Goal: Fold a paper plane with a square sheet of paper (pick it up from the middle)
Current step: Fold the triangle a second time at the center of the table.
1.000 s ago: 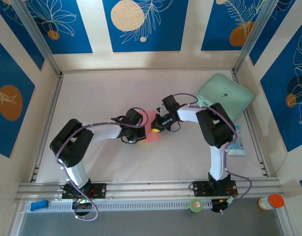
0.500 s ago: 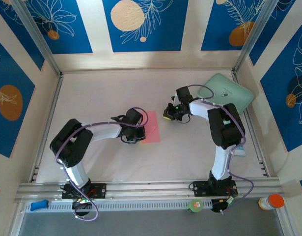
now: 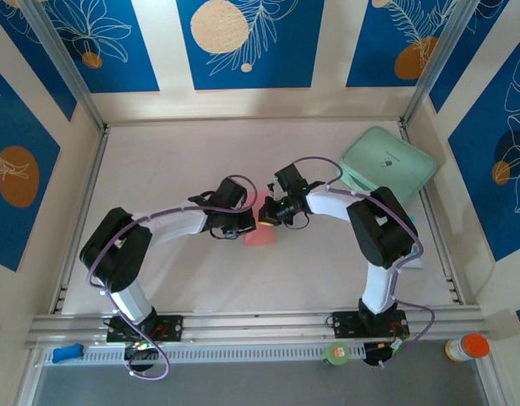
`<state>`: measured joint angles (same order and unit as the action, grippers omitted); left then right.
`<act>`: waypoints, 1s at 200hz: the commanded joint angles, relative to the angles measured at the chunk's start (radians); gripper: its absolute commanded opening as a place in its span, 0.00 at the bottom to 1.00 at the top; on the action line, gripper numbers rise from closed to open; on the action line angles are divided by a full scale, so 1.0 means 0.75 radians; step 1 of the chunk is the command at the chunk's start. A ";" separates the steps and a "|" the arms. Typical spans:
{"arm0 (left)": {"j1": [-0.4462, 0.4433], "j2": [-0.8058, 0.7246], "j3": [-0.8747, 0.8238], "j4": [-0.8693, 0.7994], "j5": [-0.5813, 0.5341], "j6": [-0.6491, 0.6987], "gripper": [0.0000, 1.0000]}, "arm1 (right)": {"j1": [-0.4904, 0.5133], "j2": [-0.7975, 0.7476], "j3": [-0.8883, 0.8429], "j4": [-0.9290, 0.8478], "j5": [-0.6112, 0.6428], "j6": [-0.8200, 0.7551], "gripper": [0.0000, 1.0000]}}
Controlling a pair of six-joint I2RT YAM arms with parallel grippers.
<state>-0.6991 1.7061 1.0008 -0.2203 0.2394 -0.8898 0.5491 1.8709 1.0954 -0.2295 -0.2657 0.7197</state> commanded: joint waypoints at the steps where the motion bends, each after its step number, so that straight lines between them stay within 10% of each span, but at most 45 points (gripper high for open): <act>1: -0.008 0.047 0.030 0.036 0.045 -0.005 0.06 | 0.001 0.046 -0.010 0.024 -0.037 0.039 0.00; 200: -0.011 0.006 -0.245 -0.100 0.035 0.033 0.05 | -0.022 0.225 0.063 -0.184 0.121 0.006 0.00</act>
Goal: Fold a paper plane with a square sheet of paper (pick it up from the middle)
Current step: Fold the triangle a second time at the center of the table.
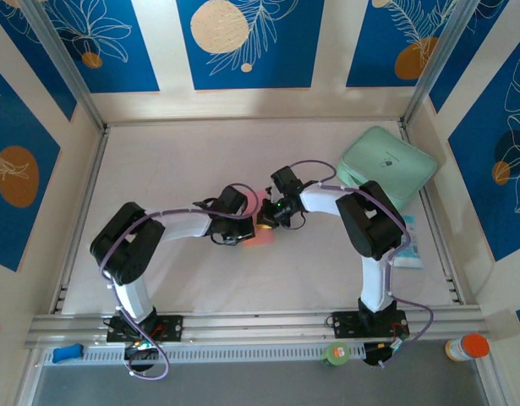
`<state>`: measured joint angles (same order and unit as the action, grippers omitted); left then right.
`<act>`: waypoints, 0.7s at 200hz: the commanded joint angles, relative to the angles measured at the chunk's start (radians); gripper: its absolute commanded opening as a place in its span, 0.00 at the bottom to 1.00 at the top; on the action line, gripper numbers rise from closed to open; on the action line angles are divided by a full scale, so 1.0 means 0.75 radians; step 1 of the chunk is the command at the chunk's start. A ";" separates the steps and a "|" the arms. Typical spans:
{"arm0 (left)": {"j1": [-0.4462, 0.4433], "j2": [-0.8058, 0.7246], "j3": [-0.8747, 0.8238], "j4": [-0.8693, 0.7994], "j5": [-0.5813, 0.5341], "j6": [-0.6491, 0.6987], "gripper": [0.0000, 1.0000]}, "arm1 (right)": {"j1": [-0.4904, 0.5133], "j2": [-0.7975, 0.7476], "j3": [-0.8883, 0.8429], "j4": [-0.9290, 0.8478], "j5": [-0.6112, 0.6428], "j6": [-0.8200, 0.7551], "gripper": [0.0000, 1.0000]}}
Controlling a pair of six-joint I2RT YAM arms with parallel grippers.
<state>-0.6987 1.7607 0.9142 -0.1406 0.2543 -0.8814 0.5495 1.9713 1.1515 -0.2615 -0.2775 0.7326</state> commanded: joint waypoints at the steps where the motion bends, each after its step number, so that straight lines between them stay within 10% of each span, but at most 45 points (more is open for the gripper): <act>1: -0.011 -0.071 -0.133 -0.207 0.014 0.022 0.05 | -0.024 0.092 -0.013 -0.142 0.137 -0.013 0.00; 140: -0.012 -0.239 0.110 -0.210 -0.131 -0.028 0.22 | -0.048 -0.146 0.030 -0.067 -0.094 -0.025 0.08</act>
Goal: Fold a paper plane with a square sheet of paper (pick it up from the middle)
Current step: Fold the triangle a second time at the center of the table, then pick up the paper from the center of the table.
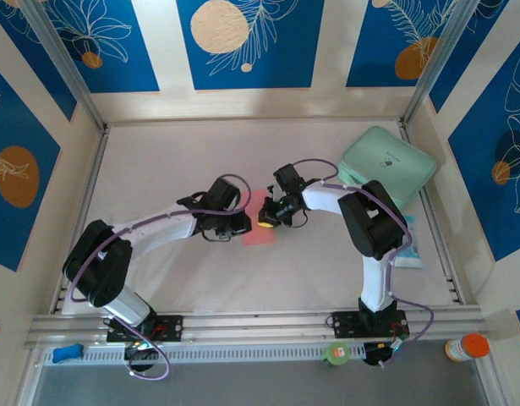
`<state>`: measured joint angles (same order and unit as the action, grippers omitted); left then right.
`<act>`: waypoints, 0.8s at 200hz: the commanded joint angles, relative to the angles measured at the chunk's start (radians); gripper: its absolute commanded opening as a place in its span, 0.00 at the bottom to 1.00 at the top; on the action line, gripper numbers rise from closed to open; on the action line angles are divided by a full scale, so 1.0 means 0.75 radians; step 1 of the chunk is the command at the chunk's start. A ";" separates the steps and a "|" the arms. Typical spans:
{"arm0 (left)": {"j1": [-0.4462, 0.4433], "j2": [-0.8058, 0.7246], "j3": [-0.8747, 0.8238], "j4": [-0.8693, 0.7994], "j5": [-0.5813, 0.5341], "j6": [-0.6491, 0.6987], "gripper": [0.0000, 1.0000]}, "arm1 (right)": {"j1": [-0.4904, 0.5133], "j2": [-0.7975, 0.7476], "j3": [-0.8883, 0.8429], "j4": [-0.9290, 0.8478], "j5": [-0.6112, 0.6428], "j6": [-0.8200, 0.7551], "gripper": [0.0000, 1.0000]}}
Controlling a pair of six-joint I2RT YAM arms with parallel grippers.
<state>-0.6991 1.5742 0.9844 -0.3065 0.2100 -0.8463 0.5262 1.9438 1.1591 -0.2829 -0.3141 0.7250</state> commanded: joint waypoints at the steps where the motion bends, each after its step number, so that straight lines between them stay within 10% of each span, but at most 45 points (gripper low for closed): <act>1: -0.012 0.008 0.015 0.010 -0.078 -0.077 0.23 | -0.018 -0.110 0.019 -0.042 -0.044 -0.017 0.08; 84: -0.017 -0.101 -0.132 0.175 -0.079 -0.152 0.47 | -0.081 -0.206 -0.036 -0.071 0.022 0.108 0.35; 160: -0.019 0.081 0.005 0.245 -0.041 -0.132 0.33 | -0.100 -0.238 -0.083 -0.087 0.100 0.238 0.44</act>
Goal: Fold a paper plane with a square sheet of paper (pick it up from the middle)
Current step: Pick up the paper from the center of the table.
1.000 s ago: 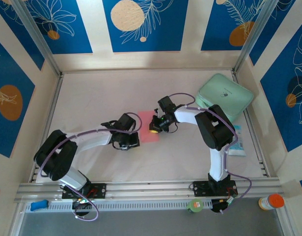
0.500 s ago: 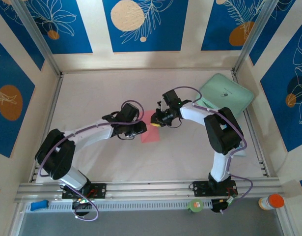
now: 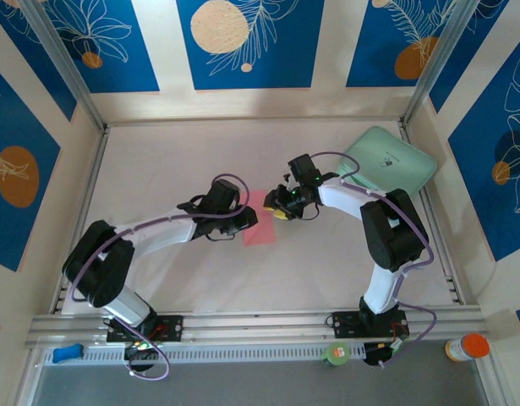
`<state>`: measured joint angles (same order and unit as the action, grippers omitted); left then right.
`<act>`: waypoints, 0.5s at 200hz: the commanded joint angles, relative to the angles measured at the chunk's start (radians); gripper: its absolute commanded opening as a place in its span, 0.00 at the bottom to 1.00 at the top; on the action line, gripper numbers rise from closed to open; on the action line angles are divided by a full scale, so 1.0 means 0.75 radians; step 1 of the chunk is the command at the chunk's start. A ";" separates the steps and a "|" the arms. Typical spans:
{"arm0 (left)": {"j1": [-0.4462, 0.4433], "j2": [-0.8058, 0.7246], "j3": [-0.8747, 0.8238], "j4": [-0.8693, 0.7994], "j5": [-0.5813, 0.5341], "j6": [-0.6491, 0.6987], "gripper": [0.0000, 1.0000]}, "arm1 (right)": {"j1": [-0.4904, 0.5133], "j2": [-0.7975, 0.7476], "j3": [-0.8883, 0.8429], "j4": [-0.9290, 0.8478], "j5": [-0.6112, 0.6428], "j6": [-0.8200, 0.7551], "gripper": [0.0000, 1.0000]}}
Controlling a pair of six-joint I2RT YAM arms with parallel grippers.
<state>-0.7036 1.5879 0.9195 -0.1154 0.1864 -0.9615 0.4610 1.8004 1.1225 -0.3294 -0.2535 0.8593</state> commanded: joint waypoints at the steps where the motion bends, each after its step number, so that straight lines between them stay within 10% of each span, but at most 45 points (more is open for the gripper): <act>1: -0.013 0.064 0.093 -0.012 -0.014 0.021 0.33 | -0.013 -0.046 -0.035 -0.025 0.019 0.060 0.44; 100: 0.045 0.264 0.117 0.033 -0.122 0.010 0.15 | -0.007 -0.081 -0.093 -0.009 -0.001 0.116 0.46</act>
<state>-0.6865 1.7668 0.9871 -0.0959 0.1345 -0.9611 0.4568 1.7702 1.0698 -0.3275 -0.2424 0.9253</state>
